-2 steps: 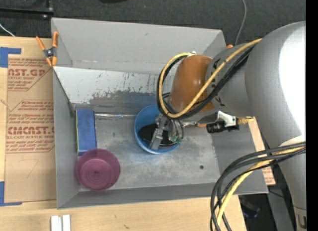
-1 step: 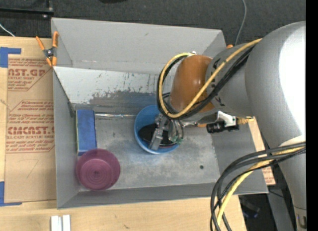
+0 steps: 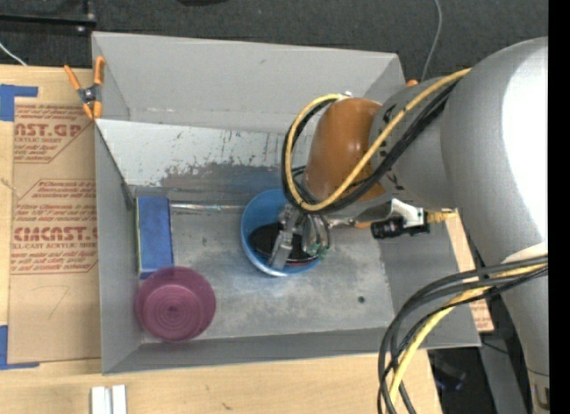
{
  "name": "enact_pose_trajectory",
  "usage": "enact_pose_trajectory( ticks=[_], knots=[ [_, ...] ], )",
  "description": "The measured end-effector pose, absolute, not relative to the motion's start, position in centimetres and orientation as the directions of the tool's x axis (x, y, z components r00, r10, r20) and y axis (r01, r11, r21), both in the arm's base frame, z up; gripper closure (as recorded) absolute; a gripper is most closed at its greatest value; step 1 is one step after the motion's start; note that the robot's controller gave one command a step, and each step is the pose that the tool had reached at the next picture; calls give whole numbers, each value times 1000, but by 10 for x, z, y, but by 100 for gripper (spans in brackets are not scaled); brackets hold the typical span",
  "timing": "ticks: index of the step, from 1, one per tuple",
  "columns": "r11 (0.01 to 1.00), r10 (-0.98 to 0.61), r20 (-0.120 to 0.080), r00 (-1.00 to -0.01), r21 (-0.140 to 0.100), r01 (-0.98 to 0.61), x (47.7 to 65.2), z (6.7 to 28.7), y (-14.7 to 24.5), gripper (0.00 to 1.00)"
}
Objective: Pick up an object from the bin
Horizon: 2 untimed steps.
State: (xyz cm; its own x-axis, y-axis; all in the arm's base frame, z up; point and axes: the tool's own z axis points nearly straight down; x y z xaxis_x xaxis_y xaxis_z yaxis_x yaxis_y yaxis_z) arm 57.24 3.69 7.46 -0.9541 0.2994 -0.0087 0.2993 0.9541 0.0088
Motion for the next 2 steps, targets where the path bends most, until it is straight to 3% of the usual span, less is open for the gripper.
enact_pose_trajectory(
  ticks=[2],
  knots=[
    [954, 298, 1, -954, 6, 298, 569, 107, 37, 100]
  ],
)
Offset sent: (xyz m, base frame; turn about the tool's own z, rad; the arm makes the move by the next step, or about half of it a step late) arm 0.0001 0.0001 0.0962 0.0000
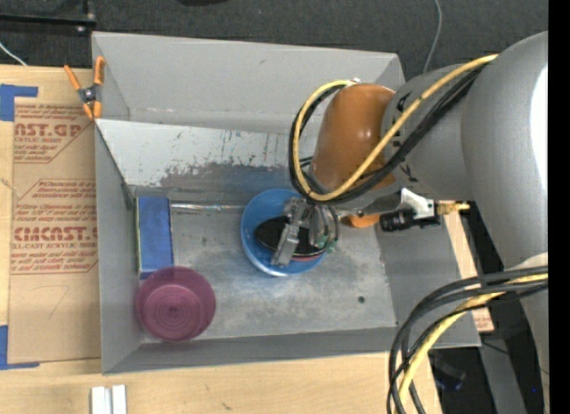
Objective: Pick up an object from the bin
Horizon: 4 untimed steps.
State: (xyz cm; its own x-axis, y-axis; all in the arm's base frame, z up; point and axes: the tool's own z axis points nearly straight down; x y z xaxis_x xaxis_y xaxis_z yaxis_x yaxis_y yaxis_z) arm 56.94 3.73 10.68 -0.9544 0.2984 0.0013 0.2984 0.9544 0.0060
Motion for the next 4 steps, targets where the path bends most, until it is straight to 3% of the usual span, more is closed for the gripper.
enact_pose_trajectory(
  ticks=[1, 4],
  knots=[
    [955, 298, -3, -955, 8, 298, 571, 129, 38, 100],
    [955, 297, -6, -955, 10, 297, 571, 157, 38, 100]
  ],
)
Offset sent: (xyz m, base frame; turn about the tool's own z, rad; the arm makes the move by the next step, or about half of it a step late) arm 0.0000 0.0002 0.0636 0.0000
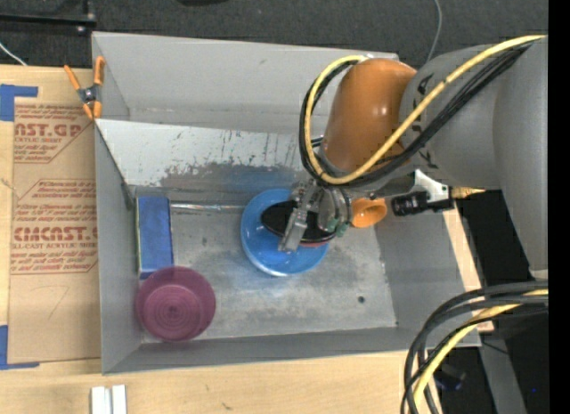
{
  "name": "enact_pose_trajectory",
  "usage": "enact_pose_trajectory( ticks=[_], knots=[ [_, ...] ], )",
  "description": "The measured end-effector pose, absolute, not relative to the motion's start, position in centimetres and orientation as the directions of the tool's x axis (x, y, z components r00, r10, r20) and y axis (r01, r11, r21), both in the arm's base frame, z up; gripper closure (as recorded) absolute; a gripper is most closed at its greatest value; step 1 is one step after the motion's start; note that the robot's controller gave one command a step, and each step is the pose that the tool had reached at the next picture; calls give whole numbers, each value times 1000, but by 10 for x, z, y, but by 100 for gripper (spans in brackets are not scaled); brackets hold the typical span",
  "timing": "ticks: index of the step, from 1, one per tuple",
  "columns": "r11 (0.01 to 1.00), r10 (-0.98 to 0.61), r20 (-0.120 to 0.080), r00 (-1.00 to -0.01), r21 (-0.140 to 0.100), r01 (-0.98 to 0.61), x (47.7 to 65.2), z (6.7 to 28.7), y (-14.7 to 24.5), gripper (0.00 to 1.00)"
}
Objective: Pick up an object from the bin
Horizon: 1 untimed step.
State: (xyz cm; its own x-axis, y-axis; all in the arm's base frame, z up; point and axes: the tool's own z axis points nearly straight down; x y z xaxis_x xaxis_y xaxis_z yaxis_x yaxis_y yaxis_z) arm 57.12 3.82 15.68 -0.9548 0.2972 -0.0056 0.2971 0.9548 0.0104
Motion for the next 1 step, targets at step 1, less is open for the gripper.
enact_pose_trajectory(
  ticks=[1],
  knots=[
    [955, 297, -5, -955, 11, 297, 571, 160, 38, 100]
  ],
)
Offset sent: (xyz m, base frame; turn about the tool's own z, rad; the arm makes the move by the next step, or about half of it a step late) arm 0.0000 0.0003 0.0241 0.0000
